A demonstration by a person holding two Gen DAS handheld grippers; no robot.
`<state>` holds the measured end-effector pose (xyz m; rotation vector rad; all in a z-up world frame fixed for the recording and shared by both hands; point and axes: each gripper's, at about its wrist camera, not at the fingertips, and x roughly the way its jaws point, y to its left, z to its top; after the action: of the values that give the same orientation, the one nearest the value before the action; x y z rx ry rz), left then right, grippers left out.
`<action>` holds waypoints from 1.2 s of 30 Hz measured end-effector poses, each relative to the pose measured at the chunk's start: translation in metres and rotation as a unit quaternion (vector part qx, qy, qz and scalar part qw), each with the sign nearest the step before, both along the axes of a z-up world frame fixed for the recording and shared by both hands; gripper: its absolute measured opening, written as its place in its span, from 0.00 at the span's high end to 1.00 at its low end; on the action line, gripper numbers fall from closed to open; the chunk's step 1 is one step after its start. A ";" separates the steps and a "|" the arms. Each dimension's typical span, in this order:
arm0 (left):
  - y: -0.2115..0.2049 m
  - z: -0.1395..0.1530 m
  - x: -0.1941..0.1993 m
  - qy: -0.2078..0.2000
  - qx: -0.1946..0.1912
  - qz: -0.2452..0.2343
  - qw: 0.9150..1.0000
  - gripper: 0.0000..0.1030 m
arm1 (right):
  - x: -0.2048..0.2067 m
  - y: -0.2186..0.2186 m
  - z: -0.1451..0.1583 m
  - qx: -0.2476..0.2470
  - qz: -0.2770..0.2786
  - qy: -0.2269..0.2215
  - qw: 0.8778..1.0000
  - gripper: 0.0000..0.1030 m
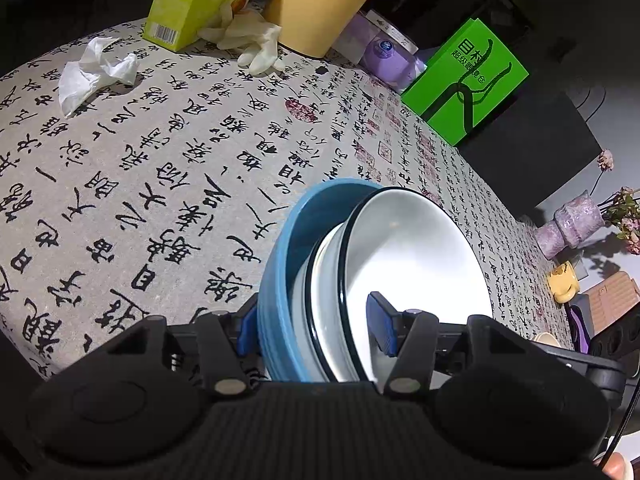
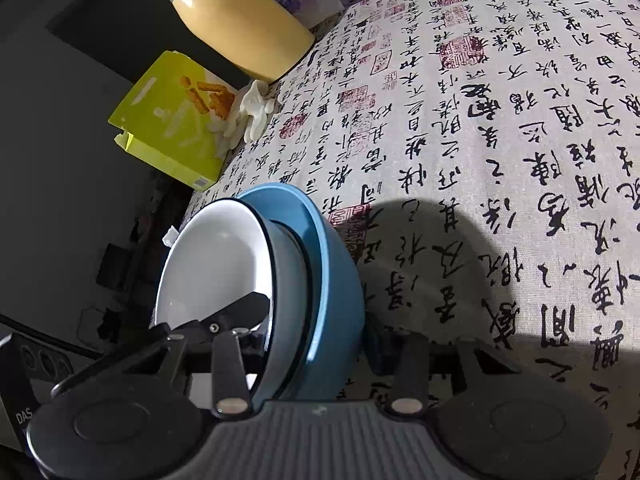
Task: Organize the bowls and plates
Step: 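Carry the blue bowl stack with both tools toward the beige plates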
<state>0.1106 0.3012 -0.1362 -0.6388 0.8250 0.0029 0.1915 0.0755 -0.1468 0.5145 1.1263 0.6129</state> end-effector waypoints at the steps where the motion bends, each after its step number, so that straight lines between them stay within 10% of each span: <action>1: 0.000 0.000 0.000 0.000 0.000 0.000 1.000 0.46 | 0.000 0.000 0.000 0.000 0.000 0.000 1.000 0.59; 36: -0.035 0.023 0.007 -0.022 0.013 -0.019 0.999 0.46 | -0.006 -0.037 0.021 0.012 -0.024 -0.016 0.999 0.59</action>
<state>0.1175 0.2666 -0.1130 -0.5959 0.7944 -0.0348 0.1853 0.0385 -0.1258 0.5491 1.0736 0.5914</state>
